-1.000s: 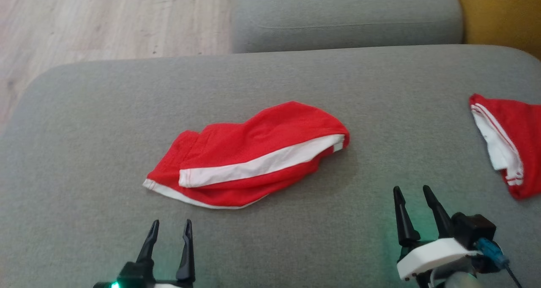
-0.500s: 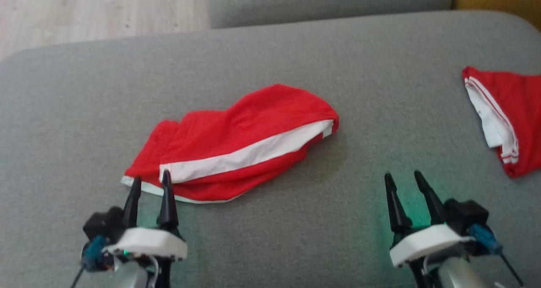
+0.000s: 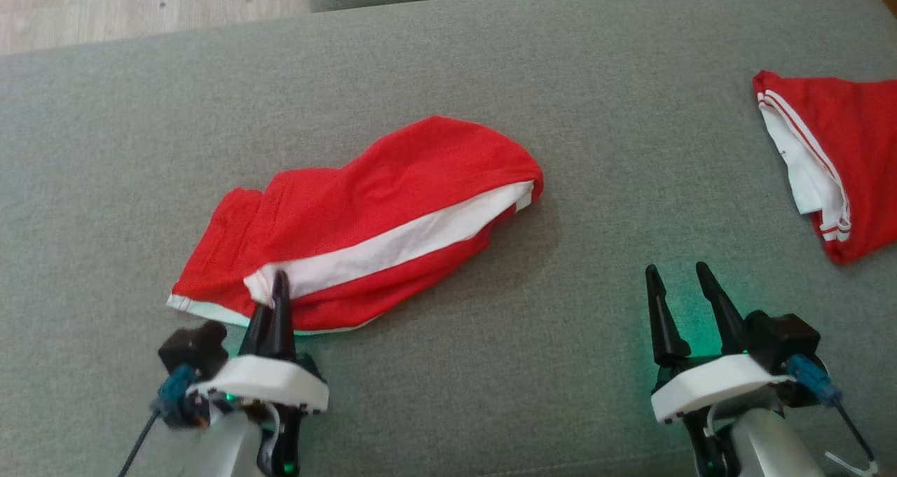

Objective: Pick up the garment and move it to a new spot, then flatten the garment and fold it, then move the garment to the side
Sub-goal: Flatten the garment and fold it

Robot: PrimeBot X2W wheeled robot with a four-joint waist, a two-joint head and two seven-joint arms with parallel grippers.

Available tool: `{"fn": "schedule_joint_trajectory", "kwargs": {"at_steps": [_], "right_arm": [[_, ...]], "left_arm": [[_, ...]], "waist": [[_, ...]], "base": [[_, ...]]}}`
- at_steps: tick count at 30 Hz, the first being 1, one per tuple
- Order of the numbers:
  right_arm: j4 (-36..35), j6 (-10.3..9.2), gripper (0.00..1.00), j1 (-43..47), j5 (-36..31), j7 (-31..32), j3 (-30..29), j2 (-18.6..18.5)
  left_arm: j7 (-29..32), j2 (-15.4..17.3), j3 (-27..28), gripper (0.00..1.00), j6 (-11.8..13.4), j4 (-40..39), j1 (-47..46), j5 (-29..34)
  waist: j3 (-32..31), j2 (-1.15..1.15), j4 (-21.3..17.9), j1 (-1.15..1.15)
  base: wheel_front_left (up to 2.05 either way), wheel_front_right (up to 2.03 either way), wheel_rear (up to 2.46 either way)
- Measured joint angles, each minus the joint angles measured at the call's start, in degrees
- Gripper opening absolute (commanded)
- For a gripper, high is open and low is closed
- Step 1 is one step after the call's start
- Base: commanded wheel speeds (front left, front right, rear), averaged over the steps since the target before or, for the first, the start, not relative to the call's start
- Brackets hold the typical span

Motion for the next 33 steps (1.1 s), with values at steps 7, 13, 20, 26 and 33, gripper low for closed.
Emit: {"fn": "schedule_joint_trajectory", "kwargs": {"at_steps": [7,13,20,26,33], "right_arm": [[0.04,0.0,1.0,-0.03,1.65,0.0,0.41,0.0],[0.52,0.0,1.0,-0.04,5.16,0.0,2.23,0.0],[1.12,0.0,1.0,0.37,8.75,0.0,3.43,-0.01],[1.33,0.0,1.0,2.07,9.34,0.0,3.1,0.0],[1.44,0.0,1.0,2.76,9.64,0.0,0.69,0.0]], "left_arm": [[0.0,0.73,-3.69,0.0,0.0,-9.49,-2.23,5.58],[-0.01,4.47,-18.08,0.0,-0.42,-13.56,-15.79,4.44],[-0.02,4.74,-24.85,0.0,-0.42,-11.47,-39.61,-1.75],[-0.08,0.6,-17.98,0.0,1.94,-9.76,-48.65,-3.18],[-0.09,1.47,-10.53,0.0,4.23,-8.04,-39.18,-4.34]], "waist": [[-1.02,0.0,-0.19,0.0],[-3.24,0.0,-1.63,-0.01],[-5.96,0.0,-4.57,0.0],[-7.73,0.0,-4.93,-0.01],[-8.15,0.0,-0.78,-0.01]], "base": [[0.0,0.0,0.0],[0.0,0.0,0.0],[0.0,0.0,0.0],[0.0,0.0,0.0],[0.0,0.0,0.0]]}}
